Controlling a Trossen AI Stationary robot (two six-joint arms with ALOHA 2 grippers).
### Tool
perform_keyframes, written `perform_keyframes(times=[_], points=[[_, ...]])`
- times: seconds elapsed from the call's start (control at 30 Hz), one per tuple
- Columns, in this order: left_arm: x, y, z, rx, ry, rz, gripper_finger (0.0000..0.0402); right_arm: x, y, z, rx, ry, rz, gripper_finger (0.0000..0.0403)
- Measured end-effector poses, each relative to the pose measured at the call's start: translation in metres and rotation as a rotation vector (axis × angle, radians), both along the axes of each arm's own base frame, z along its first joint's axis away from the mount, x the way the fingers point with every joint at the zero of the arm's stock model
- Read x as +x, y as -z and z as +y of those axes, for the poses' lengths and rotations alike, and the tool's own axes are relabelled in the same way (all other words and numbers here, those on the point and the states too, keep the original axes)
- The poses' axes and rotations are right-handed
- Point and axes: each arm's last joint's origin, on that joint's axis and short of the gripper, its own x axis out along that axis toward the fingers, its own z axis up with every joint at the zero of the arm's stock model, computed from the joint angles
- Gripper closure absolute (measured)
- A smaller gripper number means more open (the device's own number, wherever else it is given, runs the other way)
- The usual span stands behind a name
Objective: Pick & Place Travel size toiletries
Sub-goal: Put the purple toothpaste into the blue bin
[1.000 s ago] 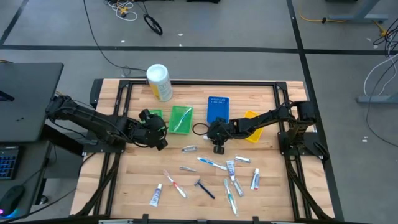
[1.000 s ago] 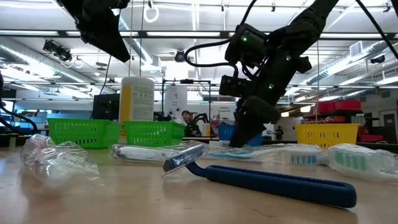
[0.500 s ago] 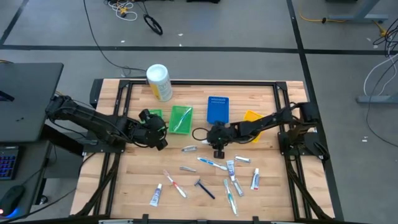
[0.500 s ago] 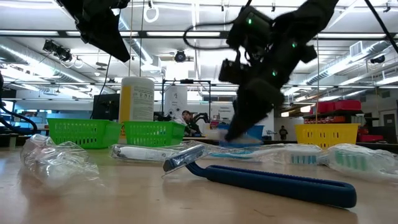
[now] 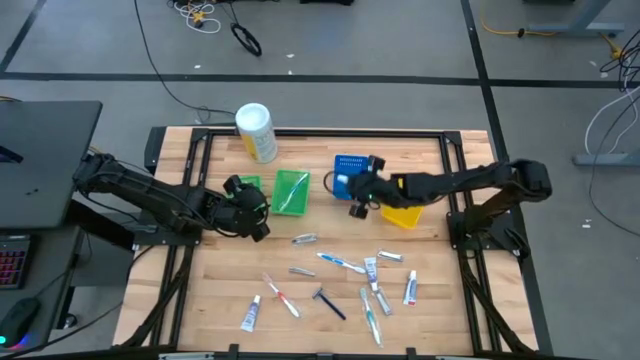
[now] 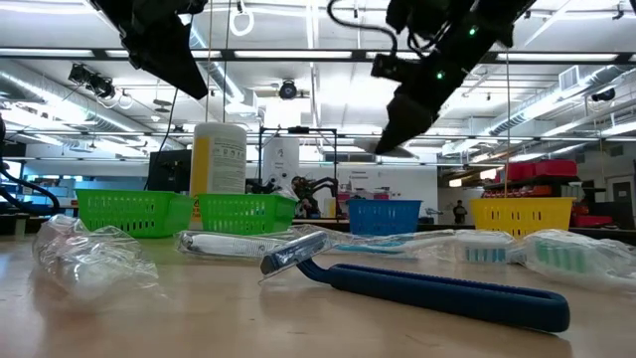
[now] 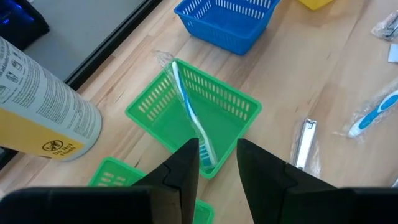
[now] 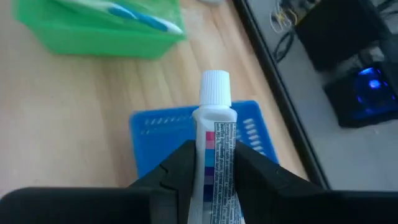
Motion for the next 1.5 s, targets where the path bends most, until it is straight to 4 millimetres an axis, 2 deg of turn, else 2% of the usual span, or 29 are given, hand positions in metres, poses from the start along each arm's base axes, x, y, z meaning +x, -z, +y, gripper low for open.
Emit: perform_keyframes(times=[0.2, 0.43, 0.77, 1.0, 1.27, 1.5], points=[[0.0, 0.0, 0.0, -0.001, -0.001, 0.0, 0.0286, 0.0, 0.022, -0.033, 0.131, -0.032, 0.036, 0.0295], [0.0, 0.0, 0.0, 0.01, 0.013, 0.008, 0.0286, 0.001, 0.035, -0.06, 0.062, -0.045, 0.069, 0.0295], [0.0, 0.0, 0.0, 0.002, 0.004, 0.0, 0.0286, 0.001, 0.057, -0.097, 0.14, -0.017, 0.035, 0.0294], [0.0, 0.0, 0.0, 0.005, 0.012, 0.006, 0.0286, 0.002, 0.065, -0.104, 0.175, -0.047, 0.03, 0.0288], [0.0, 0.0, 0.0, 0.001, 0.013, 0.005, 0.0286, 0.002, 0.066, -0.104, 0.174, -0.041, 0.035, 0.0218], [0.0, 0.0, 0.0, 0.001, 0.013, 0.005, 0.0286, 0.007, 0.068, -0.085, 0.198, -0.084, 0.071, 0.0192]])
